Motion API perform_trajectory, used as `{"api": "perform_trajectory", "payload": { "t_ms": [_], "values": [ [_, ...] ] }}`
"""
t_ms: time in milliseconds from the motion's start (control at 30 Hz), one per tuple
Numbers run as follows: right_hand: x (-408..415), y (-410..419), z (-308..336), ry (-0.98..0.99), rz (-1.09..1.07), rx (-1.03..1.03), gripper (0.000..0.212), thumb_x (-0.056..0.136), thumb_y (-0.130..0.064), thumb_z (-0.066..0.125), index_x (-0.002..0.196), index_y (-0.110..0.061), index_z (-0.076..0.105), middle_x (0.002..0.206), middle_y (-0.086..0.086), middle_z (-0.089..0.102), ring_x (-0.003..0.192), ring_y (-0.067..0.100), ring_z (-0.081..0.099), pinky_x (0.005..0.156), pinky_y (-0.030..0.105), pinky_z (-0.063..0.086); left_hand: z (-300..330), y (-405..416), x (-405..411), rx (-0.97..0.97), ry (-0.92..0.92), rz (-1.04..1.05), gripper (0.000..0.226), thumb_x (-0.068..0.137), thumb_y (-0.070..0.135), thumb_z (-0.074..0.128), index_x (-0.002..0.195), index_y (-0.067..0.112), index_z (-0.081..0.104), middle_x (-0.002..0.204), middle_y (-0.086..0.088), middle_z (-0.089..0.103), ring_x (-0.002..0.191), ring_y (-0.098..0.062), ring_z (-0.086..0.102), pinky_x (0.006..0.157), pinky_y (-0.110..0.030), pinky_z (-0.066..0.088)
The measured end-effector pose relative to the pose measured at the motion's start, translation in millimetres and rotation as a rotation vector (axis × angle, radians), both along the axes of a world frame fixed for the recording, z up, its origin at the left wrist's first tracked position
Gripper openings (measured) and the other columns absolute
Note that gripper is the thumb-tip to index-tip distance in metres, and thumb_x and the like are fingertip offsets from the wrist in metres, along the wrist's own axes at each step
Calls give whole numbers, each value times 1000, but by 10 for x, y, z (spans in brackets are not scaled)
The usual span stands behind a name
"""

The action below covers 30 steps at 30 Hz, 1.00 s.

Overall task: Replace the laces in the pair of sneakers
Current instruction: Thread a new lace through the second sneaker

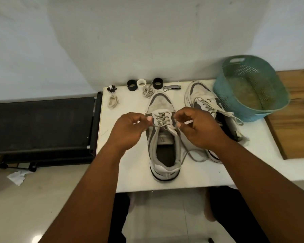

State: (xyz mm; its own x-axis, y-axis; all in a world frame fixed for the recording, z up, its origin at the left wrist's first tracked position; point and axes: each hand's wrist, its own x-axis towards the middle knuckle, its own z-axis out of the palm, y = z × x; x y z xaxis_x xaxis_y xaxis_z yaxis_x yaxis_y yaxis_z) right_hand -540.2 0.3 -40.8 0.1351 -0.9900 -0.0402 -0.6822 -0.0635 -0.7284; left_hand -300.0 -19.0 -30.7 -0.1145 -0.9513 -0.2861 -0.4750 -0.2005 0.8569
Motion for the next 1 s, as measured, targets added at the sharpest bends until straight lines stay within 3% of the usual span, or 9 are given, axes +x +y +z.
{"api": "perform_trajectory", "payload": {
  "t_ms": [67,200,300,467,600,700,800,900,1000],
  "values": [
    [-26,89,63,133,50,8,14,88,-12,70,94,-25,73,90,-11,68,83,3,63,75,21,51,-95,22,-9,-47,-206,-5,23,95,49,67,90,33,82,115,5,62,115,-10,56,102,-38,44],
    [-98,253,-19,445,230,214,20,82,-14,70,94,-28,78,93,-6,70,84,13,64,81,29,56,-28,129,-63,-109,-398,-24,28,95,51,66,95,28,82,107,3,49,120,-20,52,106,-37,41],
    [-54,379,-220,577,314,291,26,85,-16,71,107,-30,77,105,-2,69,93,19,65,86,32,56,-26,173,-72,-121,-458,-13,34,97,55,61,98,28,82,100,6,62,109,-17,58,97,-38,47],
    [-7,428,-373,633,325,185,15,93,-26,67,107,-24,71,97,-1,45,83,20,53,69,29,43,-14,227,-12,-63,-380,77,39,96,56,63,88,22,80,74,6,74,74,-16,69,71,-31,53],
    [16,458,-198,401,72,200,6,96,-18,57,100,-22,60,92,-3,59,86,22,60,76,34,52,185,264,35,-114,-184,286,56,94,51,68,144,29,54,75,2,77,89,-15,74,89,-38,55],
    [58,368,88,89,-229,87,9,99,-18,54,95,-26,56,86,-6,71,83,15,67,76,34,55,532,314,-32,-43,218,304,18,100,28,66,116,20,69,67,-2,73,72,-17,72,77,-34,60],
    [197,282,499,-202,-263,8,9,101,-20,58,106,-27,61,84,-8,76,78,10,71,78,30,54,908,320,-75,173,582,193,20,106,11,52,111,11,71,95,-6,80,93,-24,76,81,-30,62],
    [367,213,951,-393,-304,-61,11,101,-16,59,94,-23,64,79,-6,75,67,10,70,65,20,55,1225,277,-72,172,645,25,29,103,-2,50,121,11,68,119,-7,76,110,-24,73,98,-36,57],
    [510,163,1398,-580,-294,-115,10,99,-9,62,91,-15,64,74,2,73,68,11,71,66,21,57,1508,232,-95,-69,442,-6,30,94,-9,62,116,10,71,110,-8,78,103,-20,75,92,-33,60]
  ]
}}
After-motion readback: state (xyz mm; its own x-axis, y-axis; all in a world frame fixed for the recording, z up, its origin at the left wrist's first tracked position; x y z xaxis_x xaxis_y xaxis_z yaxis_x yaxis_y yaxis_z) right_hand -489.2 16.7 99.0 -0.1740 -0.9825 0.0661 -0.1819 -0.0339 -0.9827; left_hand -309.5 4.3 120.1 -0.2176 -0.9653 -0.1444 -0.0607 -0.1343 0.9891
